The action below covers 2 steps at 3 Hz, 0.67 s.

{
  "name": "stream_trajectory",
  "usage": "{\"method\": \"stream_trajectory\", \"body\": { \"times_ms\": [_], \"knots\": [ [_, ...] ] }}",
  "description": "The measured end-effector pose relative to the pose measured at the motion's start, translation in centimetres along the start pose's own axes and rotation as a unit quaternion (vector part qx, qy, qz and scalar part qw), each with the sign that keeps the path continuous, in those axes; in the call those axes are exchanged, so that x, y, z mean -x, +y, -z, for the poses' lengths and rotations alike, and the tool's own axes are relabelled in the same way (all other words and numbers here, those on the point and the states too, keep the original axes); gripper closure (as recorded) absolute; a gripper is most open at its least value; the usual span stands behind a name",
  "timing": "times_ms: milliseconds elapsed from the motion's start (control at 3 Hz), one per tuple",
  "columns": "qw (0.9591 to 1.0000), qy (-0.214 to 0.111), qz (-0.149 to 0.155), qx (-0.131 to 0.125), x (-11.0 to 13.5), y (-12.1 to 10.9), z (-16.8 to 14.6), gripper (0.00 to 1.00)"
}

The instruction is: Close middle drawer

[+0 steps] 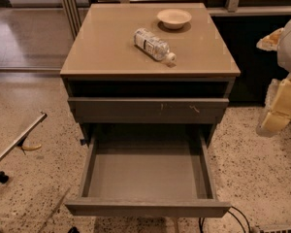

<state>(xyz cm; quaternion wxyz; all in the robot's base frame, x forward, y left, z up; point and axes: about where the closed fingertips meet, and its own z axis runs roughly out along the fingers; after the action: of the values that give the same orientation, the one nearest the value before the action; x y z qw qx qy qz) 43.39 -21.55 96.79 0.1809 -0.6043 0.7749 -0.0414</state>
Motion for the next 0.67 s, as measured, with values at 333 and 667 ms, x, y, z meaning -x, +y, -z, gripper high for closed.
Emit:
{"method": "stream_trajectory", "body": {
  "times_ms": [333,667],
  "knots": [
    [0.9999,-0.012,0.007,0.002,-0.5,1.8,-2.6,0.0],
    [0.999,-0.032,0.007,0.029,-1.9,3.9,-7.9,0.0]
  ]
}}
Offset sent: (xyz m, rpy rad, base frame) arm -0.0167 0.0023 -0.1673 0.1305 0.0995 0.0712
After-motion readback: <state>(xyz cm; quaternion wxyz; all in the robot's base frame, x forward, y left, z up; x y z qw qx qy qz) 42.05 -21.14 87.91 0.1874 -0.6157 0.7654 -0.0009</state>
